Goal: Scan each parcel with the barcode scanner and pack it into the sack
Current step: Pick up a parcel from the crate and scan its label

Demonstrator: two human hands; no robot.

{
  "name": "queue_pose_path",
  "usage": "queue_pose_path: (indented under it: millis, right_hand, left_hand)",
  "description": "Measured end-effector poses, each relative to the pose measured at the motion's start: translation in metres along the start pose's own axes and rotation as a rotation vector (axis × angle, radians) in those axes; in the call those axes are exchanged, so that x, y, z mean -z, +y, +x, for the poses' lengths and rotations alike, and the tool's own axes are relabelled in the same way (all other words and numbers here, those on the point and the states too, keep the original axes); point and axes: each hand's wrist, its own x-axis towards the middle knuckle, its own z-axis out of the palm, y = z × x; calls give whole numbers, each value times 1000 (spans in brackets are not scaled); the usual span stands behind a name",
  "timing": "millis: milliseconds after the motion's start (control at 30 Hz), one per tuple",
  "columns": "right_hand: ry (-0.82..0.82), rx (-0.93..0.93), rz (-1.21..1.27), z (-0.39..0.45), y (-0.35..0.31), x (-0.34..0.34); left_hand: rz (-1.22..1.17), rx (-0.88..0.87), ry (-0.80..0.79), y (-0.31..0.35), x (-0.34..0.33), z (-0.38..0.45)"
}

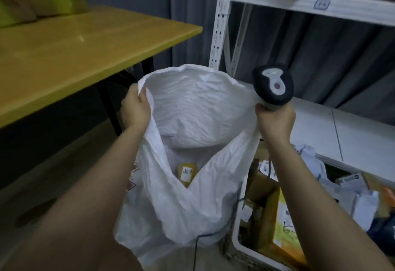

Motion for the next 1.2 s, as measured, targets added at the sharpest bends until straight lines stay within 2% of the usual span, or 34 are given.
queue_pose_path:
  millis: [100,233,467,600,733,967,1200]
  right_hand:
    - [-111,-90,-100,-9,11,4]
    - [-208,-197,-111,-34,50,6]
    - [-210,-222,-57,-57,66,13]
    - [-196,-213,2,-58,64,25]
    - [-173,-253,76,-70,56,51]
    - [-170,-431,257,-102,73,132]
    - [-72,-452,226,-129,102,219]
  left_hand:
    - [224,97,-155,-25,9,-12]
    - [180,203,-357,-67,14,-40]
    - [90,248,-370,-84,24,-63]
    - [107,137,-271,-63,25,-79]
    - [146,-138,-190,-25,20,-109]
    - [-5,-268,-400,36,-18,-191]
    - [-95,-383,-584,70,-65,-279]
